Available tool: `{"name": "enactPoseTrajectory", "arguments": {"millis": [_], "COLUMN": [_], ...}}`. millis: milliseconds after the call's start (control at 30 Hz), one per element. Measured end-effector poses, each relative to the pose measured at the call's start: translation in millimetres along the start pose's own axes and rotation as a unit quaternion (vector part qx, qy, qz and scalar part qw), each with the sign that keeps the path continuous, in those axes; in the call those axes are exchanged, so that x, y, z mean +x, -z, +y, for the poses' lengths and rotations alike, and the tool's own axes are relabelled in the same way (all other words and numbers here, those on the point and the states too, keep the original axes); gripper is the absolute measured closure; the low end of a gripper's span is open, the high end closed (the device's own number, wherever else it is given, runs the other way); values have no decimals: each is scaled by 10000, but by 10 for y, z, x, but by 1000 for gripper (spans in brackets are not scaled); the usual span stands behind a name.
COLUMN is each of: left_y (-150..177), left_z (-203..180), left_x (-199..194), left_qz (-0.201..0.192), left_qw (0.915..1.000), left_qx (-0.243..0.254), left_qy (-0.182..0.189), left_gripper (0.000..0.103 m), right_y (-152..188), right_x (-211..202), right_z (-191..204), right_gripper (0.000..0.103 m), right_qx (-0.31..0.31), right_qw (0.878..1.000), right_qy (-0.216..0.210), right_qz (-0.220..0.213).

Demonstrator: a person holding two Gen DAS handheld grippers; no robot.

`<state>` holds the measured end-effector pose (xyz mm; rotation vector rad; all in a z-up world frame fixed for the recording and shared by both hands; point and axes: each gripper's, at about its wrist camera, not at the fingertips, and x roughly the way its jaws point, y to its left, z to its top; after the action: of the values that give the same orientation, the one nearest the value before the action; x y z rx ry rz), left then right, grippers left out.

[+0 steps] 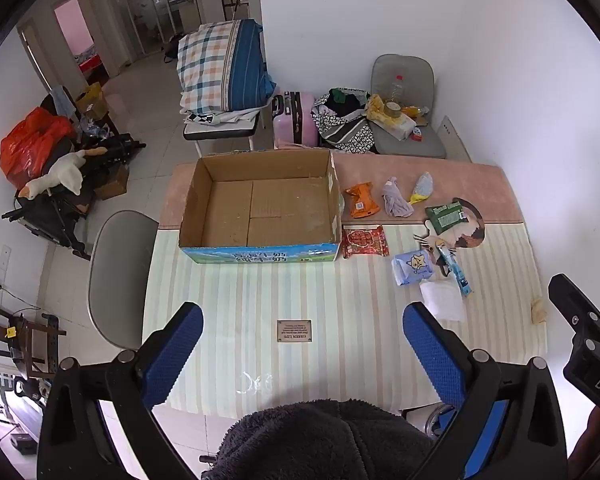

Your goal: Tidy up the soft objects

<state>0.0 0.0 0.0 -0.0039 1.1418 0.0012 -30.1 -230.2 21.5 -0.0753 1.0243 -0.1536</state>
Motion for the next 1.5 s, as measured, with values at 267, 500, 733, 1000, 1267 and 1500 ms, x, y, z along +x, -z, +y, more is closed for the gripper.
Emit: {"name": "enactPoseTrajectory", "arguments": {"millis": [267,500,733,1000,1267,1500], "left_y": [-6,-3,-39,-61,-13,19], "left_z": [-2,35,-16,-68,-67,-79], "left_x": [17,-19,-44,-78,-138,-200], "left_qz": [-13,-50,-70,-138,-222,-335], "left_qw": [10000,10000,10000,9999,9997,9994], "left_qx": [24,10,4,-3,-12,1], "left_qy": [42,51,33,33,30,8], "left_gripper": [1,1,1,1,1,1], "right_y": [1,8,-26,8,1,7], "right_x": [6,10,-3,-85,-123,-171], "right_z": [-3,-4,-8,-7,-18,-41], "right_gripper": [0,0,0,0,0,0], "right_qx": [23,36,35,-29,-44,-70], "right_qw": [10000,10000,9999,9999,9998,9997], "right_qy": [-72,-82,-114,-111,-140,-134], "right_qz": [16,5,1,-88,-112,-212]}}
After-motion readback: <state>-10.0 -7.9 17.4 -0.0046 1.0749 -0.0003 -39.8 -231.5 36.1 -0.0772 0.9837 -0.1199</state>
